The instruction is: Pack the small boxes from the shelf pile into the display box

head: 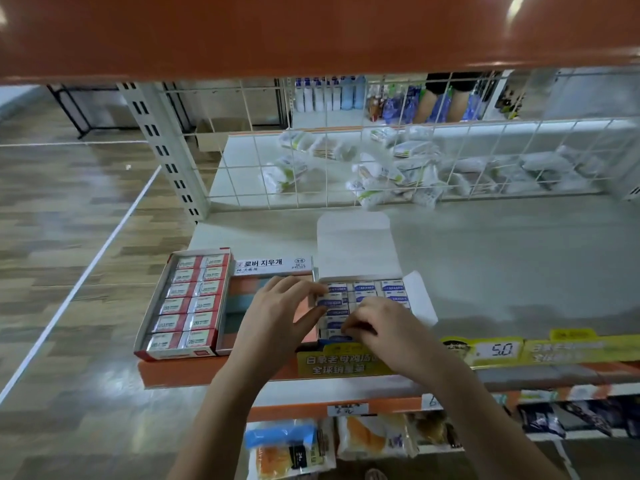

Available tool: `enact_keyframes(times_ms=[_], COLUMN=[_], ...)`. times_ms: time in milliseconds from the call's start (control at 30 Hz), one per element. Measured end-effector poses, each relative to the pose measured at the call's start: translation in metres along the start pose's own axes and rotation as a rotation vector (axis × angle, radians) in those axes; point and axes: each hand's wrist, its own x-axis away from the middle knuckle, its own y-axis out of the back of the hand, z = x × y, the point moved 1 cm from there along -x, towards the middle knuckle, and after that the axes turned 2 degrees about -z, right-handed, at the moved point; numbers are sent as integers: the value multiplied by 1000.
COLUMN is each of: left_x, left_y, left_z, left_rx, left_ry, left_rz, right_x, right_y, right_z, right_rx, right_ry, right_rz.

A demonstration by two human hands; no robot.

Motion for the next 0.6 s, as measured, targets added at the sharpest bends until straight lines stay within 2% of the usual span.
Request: enact_keyframes(times_ms=[100, 200, 367, 600], left_x=[-1, -3, -11, -17], left_y=[0, -2, -17, -40], left_z=[-4, -15, -36, -45], left_rx=[-16, -41, -104, -142], left_ry=[3, -37, -104, -96], left_rz=[-22, -2, 158, 292], right_x=[2, 5, 12, 21], right_y=[4, 17, 45, 49], right_z=[-4, -14, -40, -61], right_rx=[-4, 9, 61, 50], right_ry=[5, -29, -113, -223], right_rz=[7, -62, -222, -344])
